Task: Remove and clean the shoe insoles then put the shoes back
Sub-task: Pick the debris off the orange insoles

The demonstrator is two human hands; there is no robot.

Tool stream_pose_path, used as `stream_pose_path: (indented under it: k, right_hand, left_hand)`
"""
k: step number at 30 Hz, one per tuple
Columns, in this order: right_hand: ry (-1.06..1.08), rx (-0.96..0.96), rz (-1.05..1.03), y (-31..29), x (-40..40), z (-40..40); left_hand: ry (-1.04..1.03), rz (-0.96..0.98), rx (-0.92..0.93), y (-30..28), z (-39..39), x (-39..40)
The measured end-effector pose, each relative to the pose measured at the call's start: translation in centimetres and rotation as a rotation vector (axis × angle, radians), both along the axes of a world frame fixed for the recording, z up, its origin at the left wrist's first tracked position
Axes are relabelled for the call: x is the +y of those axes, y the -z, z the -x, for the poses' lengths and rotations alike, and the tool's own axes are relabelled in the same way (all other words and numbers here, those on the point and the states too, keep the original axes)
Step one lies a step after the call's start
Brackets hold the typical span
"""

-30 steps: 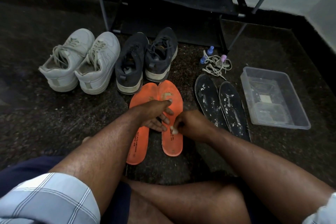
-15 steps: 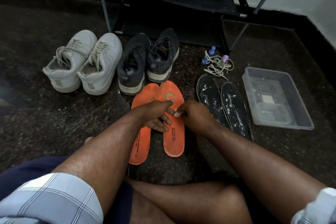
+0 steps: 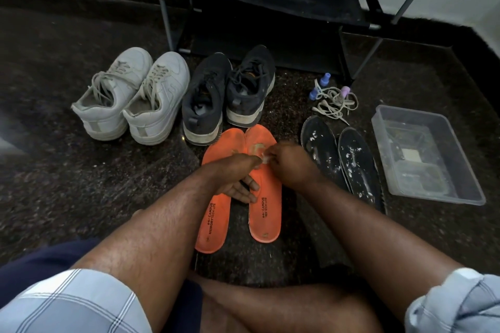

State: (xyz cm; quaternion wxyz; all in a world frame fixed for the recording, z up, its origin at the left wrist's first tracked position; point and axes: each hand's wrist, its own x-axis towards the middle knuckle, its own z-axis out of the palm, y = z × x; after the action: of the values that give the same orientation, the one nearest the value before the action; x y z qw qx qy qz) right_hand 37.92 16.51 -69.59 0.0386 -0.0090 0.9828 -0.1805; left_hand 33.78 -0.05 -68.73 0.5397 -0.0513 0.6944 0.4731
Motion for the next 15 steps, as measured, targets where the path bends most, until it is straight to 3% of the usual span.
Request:
stream_pose_path:
  k: [7,10,12,15]
  right_hand:
    - [-0.116,-0.262,-0.136,-1.1,-0.6,-1.8]
    - [-0.060,-0.227,-0.063,-1.9,-0.6,-3.1]
    - [0.022,-0.162,-0.015,-2.1,-0.8,-3.3]
    - [0.033,-0.193,-0.038,-1.9,-1.8,-3.6]
  left_hand:
    - [-0.016,0.013,-0.016,-0.3,-0.4,0.1]
    - [-0.010,0.009,0.026,-1.3,-0.7,-0.1]
    - [-0.005,0.075,0.236,-1.5,-0.7,-0.7]
    - [0.104,0.308,0.740,-1.5,-0.2,-2.3]
